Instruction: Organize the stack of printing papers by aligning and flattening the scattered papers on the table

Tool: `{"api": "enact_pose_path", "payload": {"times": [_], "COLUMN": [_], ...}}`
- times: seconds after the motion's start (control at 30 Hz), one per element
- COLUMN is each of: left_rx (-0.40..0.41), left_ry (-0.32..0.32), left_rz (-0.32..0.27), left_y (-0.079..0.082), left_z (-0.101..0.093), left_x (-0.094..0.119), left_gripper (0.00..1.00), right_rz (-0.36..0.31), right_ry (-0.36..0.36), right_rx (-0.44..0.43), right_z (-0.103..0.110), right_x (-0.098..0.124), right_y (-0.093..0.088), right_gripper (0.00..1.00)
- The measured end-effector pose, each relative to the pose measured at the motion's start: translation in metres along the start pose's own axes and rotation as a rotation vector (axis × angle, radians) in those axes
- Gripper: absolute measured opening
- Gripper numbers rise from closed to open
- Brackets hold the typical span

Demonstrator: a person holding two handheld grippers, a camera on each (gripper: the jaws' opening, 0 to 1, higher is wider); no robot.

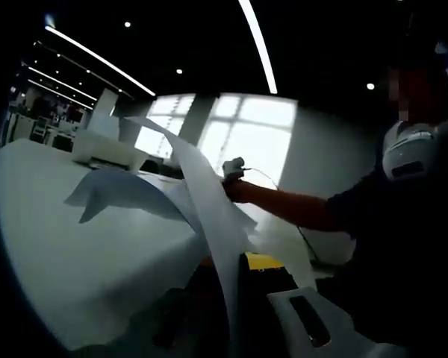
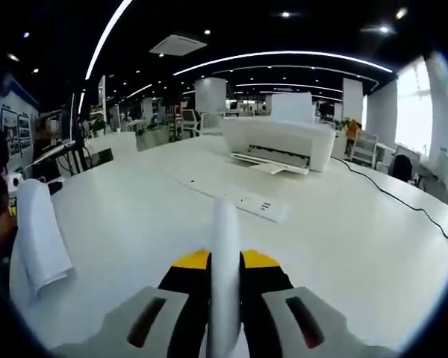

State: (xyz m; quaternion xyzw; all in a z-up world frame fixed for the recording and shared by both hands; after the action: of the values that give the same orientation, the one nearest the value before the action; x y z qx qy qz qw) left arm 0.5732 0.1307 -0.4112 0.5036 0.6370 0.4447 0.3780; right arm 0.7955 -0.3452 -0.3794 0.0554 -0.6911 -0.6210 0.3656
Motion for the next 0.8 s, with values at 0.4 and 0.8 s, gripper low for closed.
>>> {"api": "enact_pose_path", "payload": {"times": [0.4, 0.8], "left_rx": [-0.002, -0.006], "left_ry": [-0.002, -0.003], "left_rz": [-0.005, -0.006], "left_y": [0.000, 0.000], "left_z": [0.002, 0.001], "left_x": [0.001, 0.001], "left_gripper": [0.06, 0.06], "right_rz": [-0.026, -0.033], "right_ry": [0.009, 0.029], "right_rx": [0.060, 0.100], "right_z": [0.011, 0.021], "right_x": [0.019, 0.030], "right_y": [0.021, 0.034], "right_gripper": [0.10, 0.10]}}
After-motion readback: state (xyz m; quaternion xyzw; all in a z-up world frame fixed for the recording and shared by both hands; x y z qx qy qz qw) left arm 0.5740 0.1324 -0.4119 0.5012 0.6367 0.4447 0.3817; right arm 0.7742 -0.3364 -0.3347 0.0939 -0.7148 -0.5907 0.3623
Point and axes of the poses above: the point that each gripper's makers call its tool centre point, and the gripper's own axes: x roughly backward along the fingers, z roughly to its left, y roughly out of its top, the point moved 9 cm from there along x, roughly backward along the fingers, and after that the axes turned 4 degrees about y, right-handed, at the moved point
